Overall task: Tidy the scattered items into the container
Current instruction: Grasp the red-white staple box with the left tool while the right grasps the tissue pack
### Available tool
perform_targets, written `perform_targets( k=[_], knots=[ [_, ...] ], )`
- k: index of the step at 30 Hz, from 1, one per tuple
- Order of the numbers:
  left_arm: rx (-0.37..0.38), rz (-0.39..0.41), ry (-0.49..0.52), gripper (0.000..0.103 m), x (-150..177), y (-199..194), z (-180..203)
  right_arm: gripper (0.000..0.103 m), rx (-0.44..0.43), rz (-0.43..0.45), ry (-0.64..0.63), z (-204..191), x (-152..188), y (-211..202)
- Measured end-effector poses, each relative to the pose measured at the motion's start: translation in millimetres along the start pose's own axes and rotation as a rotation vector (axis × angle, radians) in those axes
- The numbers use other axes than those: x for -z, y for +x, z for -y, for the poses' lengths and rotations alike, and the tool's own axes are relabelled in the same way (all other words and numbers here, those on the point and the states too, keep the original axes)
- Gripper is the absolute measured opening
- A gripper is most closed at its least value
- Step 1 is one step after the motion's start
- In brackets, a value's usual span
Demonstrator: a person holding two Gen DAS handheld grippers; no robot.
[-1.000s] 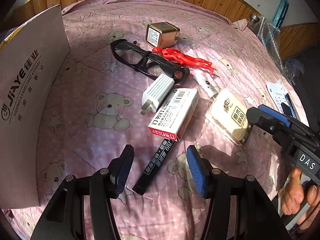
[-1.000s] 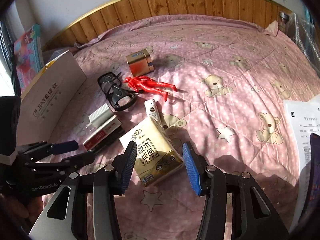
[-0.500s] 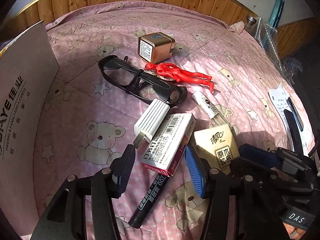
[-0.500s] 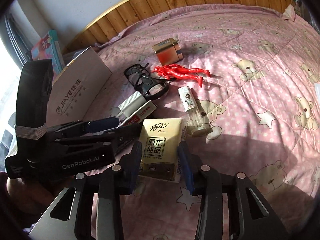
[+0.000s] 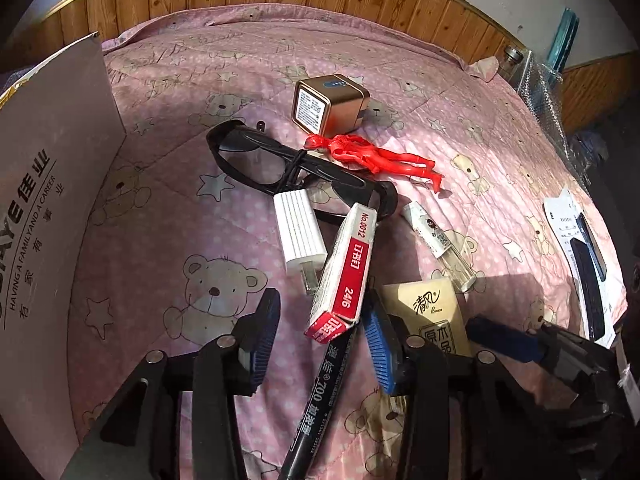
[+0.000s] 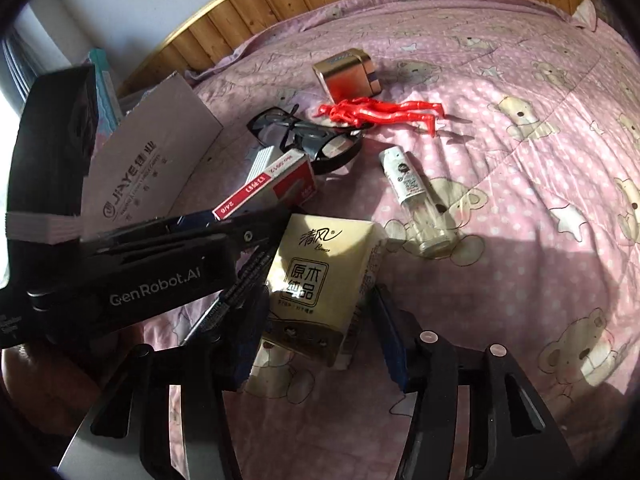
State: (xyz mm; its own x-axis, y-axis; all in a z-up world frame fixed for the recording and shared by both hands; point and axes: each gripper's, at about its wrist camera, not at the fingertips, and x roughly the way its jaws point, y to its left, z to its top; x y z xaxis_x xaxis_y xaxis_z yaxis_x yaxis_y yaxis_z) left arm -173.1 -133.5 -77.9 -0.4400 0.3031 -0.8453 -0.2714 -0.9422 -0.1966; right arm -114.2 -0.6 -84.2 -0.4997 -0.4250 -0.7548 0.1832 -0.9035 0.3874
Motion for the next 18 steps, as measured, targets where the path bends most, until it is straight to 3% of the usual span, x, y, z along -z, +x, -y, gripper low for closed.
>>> perform_targets(
  k=[2, 3, 4, 6, 12, 18],
  knots=[
    [-0.002, 0.001, 0.025, 0.045, -5, 8, 4, 0.054, 0.010, 0.022, 0.040, 2, 0, 1],
    [-0.012, -0.013, 0.022, 0.037, -6, 13, 3, 0.042, -0.010, 0.018, 0.062, 4, -1, -1],
    [0.009, -0.019, -0.001, 0.028, -7, 14, 1, 0.038, -0.019, 0.025, 0.069, 6, -3, -5],
    [0.002, 0.002, 0.001, 0.020, -7, 5, 3, 0.030, -0.014, 0.042, 0.059, 9, -4, -17],
    [0.004, 0.030, -0.010, 0.016, 7, -28, -6, 0.024, -0.034, 0.055, 0.081, 17, 3, -40],
    [-0.041, 0.023, -0.046, 0.016, 24, -43, -19, 0.024, 0.006, 0.056, -0.017, -5, 6, -49]
  ],
)
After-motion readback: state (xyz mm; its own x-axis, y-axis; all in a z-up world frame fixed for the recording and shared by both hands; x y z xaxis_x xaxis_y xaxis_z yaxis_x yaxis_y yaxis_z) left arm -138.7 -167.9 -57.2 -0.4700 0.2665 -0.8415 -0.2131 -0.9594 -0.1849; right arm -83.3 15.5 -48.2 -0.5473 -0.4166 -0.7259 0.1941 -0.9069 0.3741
